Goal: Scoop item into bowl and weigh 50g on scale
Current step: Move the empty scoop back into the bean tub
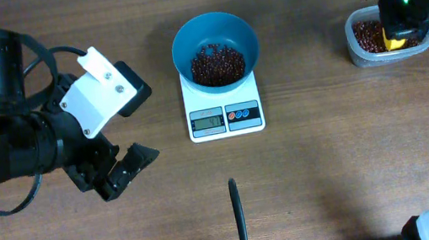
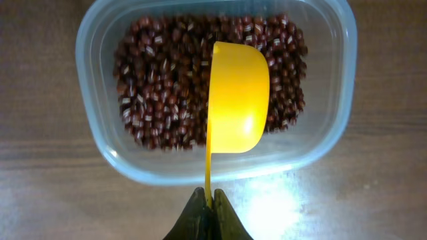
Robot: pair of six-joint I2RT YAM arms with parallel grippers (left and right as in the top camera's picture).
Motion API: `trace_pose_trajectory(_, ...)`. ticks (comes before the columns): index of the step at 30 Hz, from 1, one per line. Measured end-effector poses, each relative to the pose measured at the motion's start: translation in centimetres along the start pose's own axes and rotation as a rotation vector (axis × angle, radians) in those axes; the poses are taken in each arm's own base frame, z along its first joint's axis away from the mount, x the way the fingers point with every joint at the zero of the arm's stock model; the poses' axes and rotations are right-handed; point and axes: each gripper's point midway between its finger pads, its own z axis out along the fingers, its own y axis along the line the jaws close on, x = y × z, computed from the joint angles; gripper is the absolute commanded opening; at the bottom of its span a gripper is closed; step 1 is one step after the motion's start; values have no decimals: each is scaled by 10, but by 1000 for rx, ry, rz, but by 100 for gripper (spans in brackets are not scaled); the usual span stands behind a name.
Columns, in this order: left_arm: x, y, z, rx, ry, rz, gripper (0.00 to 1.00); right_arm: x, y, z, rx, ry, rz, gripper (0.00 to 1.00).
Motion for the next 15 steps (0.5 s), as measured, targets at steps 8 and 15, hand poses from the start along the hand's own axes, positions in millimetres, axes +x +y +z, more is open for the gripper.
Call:
trace_pose_trajectory(8,0,0,0,0,0,0,99,-6,27,10,-158,-8,7,4)
trace_pose_trajectory(15,0,0,0,0,0,0,99,-3,0,13,-162,0,157,4)
